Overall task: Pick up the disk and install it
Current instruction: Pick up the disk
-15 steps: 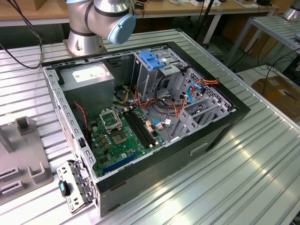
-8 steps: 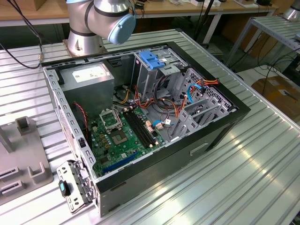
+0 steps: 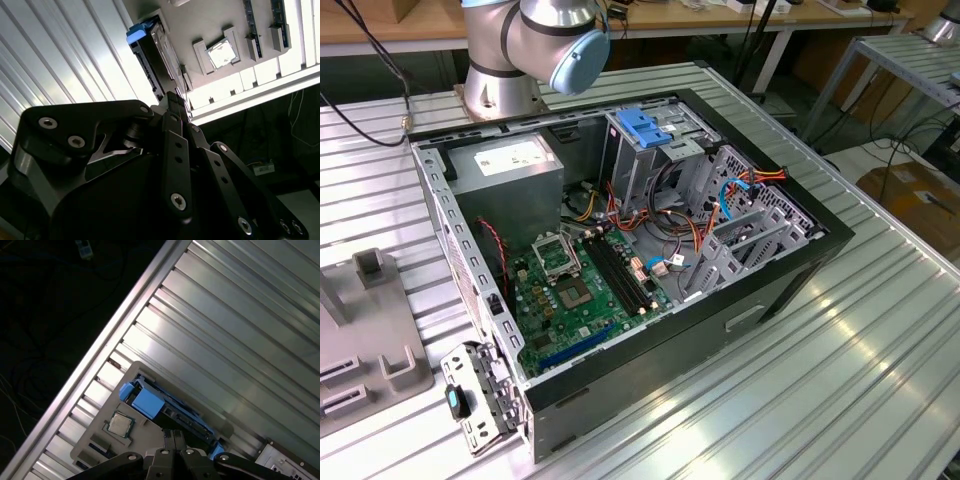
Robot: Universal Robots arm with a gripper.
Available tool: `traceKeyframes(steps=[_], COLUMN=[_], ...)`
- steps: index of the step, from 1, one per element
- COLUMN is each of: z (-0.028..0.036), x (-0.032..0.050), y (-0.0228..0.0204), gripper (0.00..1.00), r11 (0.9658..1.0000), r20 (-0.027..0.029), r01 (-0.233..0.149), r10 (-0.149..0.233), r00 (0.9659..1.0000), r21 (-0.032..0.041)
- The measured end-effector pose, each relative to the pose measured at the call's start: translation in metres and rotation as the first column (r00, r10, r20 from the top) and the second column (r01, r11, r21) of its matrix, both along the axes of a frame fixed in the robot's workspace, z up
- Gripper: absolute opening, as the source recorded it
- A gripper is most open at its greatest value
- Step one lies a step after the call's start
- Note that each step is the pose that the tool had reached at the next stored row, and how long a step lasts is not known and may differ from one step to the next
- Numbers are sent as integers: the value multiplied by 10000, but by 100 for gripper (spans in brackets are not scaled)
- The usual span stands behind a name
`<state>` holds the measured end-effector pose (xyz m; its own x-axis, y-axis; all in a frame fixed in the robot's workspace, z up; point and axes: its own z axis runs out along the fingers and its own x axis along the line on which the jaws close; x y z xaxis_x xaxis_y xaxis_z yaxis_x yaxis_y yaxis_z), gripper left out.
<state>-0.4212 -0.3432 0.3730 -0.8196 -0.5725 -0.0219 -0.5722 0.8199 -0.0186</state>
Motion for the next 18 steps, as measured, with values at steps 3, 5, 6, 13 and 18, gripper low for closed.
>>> traceKeyframes(steps=[3, 5, 6, 13, 18], z=[0, 0, 0, 0, 0], x=[0, 0, 0, 0, 0], y=[0, 0, 0, 0, 0], gripper=[11, 11, 11, 11, 11], r11=[10000, 10000, 10000, 10000, 10000], r20=[0, 0, 0, 0, 0], r01=[-10, -20, -25, -50, -58], r10=[10, 20, 25, 50, 58], r00=[10000, 10000, 10000, 10000, 10000], r21=[0, 0, 0, 0, 0])
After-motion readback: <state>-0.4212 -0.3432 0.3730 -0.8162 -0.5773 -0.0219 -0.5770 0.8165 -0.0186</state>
